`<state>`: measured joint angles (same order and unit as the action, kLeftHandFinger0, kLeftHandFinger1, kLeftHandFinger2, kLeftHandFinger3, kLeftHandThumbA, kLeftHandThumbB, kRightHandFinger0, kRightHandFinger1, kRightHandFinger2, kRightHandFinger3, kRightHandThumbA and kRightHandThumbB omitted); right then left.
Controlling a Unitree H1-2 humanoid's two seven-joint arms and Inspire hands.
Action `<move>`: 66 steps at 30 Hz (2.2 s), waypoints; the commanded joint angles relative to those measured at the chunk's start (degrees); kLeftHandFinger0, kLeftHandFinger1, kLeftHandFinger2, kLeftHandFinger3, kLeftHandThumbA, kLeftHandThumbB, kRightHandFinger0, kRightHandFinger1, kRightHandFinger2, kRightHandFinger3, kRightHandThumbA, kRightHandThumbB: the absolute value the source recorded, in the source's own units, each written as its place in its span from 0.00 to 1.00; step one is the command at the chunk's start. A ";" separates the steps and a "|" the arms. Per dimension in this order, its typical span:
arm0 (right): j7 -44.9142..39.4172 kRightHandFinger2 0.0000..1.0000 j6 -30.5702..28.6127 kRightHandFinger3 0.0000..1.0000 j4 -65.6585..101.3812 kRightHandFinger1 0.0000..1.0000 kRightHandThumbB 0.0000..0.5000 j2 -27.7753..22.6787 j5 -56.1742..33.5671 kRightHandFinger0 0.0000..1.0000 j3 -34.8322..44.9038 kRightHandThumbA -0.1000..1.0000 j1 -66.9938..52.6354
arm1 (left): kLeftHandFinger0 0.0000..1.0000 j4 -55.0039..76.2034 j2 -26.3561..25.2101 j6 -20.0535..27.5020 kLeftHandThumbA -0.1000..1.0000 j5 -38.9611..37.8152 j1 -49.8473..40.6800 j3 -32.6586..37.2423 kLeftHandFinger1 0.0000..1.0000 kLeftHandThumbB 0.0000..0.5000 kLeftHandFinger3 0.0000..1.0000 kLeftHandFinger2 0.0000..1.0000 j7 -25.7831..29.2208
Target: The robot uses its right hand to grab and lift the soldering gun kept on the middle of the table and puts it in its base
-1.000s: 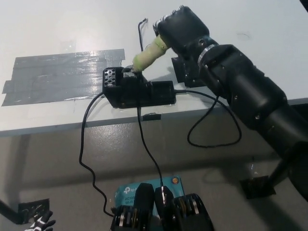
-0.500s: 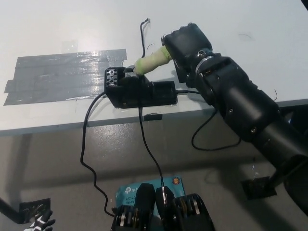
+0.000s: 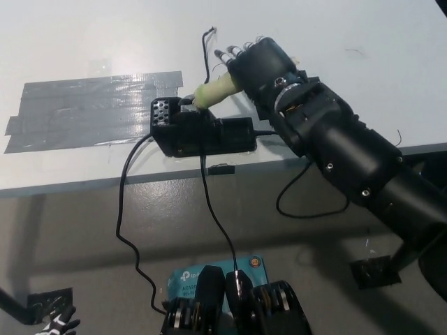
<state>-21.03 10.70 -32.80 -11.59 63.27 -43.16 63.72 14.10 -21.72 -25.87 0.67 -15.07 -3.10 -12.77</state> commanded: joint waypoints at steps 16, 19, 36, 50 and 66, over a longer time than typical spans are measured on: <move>-21.54 1.00 1.00 1.00 19.80 1.00 1.00 -6.30 -3.59 1.00 6.82 0.78 3.70 | 1.00 -0.21 -1.08 1.81 1.00 0.28 -1.96 -0.97 1.00 1.00 1.00 1.00 0.14; -22.31 1.00 -0.15 1.00 27.79 1.00 1.00 -9.19 -4.36 1.00 8.75 0.79 1.91 | 1.00 -0.43 -1.48 2.43 1.00 0.52 -2.33 -0.73 1.00 1.00 1.00 1.00 -0.17; -27.59 1.00 8.33 1.00 87.23 1.00 1.00 -22.95 -15.03 1.00 36.19 0.73 -27.58 | 1.00 0.81 -4.30 3.39 1.00 4.10 -3.10 1.79 1.00 1.00 1.00 1.00 -1.07; -10.37 1.00 -9.74 1.00 87.23 1.00 0.94 -13.83 -15.25 1.00 39.19 0.52 -86.75 | 1.00 16.05 -7.55 -1.06 0.12 20.14 -3.74 17.94 0.81 1.00 1.00 0.93 -17.14; -6.44 1.00 -8.94 1.00 81.91 1.00 0.65 -12.10 -20.30 1.00 43.21 0.52 -93.08 | 0.34 24.21 -0.59 -1.06 0.07 51.06 -13.29 44.57 0.33 1.00 0.48 0.37 -31.21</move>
<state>-38.96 7.61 46.01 -24.57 50.28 -4.63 -26.46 27.77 -22.08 -26.09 24.87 -24.62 34.33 -25.58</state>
